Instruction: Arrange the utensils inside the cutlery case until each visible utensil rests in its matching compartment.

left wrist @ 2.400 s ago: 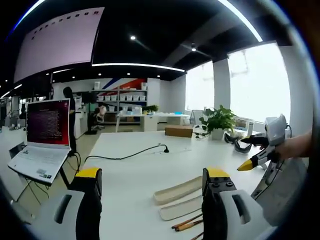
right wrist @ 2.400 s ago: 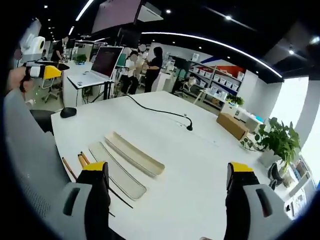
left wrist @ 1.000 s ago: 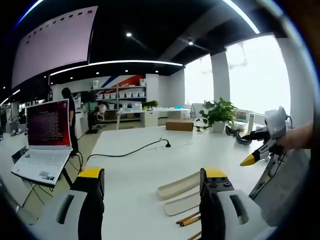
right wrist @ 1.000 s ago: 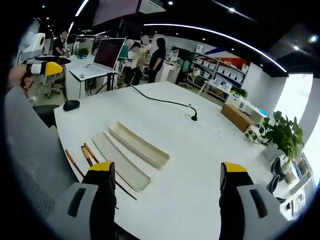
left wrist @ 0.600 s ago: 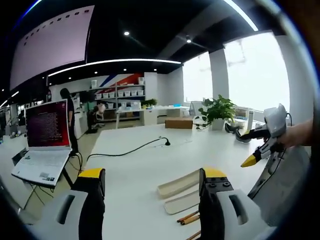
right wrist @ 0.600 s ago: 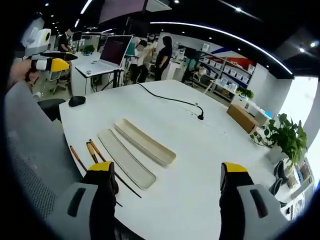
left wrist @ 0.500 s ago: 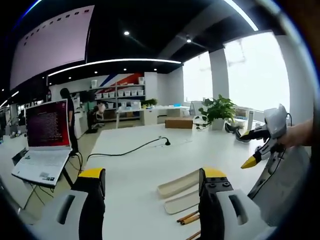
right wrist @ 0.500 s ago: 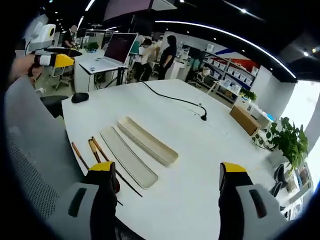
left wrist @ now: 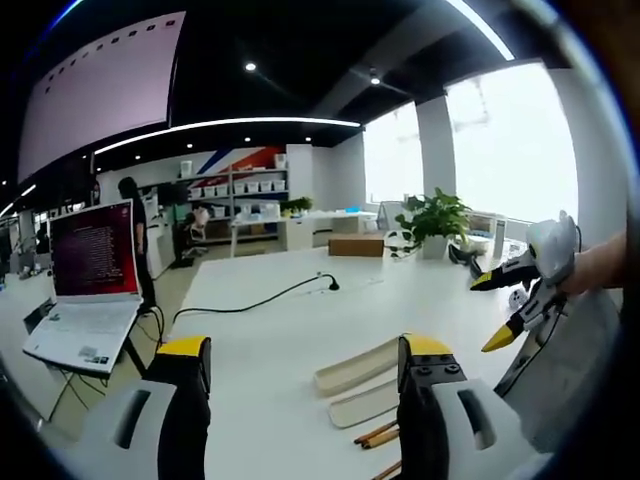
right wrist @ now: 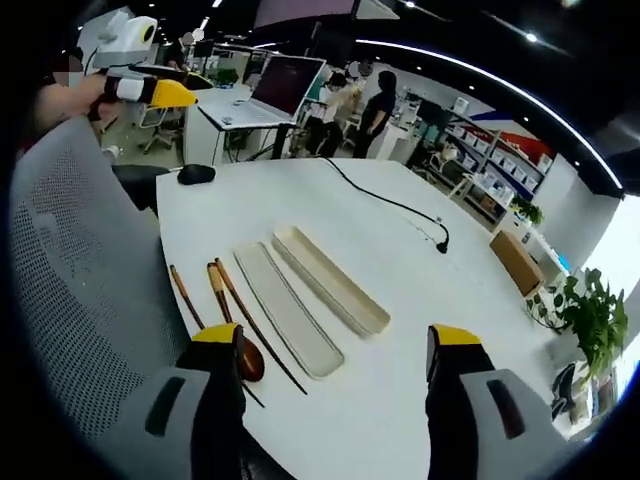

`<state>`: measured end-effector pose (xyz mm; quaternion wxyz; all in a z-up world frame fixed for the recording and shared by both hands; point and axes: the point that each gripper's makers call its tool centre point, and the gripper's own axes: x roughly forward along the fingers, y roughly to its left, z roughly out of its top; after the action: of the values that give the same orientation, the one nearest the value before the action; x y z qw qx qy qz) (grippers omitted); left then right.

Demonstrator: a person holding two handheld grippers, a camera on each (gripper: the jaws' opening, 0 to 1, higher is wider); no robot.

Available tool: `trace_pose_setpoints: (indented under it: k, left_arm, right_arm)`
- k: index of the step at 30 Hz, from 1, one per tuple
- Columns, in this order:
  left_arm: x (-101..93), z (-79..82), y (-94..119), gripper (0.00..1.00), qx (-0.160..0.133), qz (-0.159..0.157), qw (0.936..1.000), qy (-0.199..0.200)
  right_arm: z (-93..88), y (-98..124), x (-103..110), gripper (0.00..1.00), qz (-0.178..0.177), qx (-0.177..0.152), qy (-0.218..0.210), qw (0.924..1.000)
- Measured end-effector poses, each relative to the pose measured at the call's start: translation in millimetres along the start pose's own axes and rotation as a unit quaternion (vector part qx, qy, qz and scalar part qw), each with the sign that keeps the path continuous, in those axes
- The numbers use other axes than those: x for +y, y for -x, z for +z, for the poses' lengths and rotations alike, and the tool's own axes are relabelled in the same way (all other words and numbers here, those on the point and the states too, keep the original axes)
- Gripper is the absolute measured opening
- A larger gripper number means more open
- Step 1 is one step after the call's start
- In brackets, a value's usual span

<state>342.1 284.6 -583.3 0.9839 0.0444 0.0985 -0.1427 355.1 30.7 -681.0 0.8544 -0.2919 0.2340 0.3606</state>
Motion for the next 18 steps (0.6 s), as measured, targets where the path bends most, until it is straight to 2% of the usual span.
trace_pose_setpoints:
  k: [7, 12, 14, 16, 18]
  left_arm:
    - [3.3, 0.3, 1, 0.82, -0.001, 0.009, 0.9999, -0.007]
    - [3.9, -1.1, 1, 0.81, 0.002, 0.008, 1.0, -0.005]
    - [4.2, -1.3, 0, 0.81, 0.002, 0.008, 1.0, -0.004]
    - [4.7, -2.0, 0, 0.81, 0.004, 0.008, 1.0, -0.004]
    - [5.2, -2.8, 0, 0.81, 0.005, 0.008, 1.0, 0.0]
  right_arm:
    - [1.3, -7, 19, 0.74, 0.033, 0.007, 0.013, 0.9994]
    - [-0.5, -9, 28, 0.72, 0.053, 0.015, 0.028, 0.9981]
    - [-0.4, -9, 31, 0.69, 0.062, 0.016, 0.032, 0.9974]
    - [4.5, -11, 39, 0.65, 0.087, 0.008, 0.013, 0.9961]
    - [9.4, -12, 38, 0.67, 0.093, 0.003, 0.004, 0.9957]
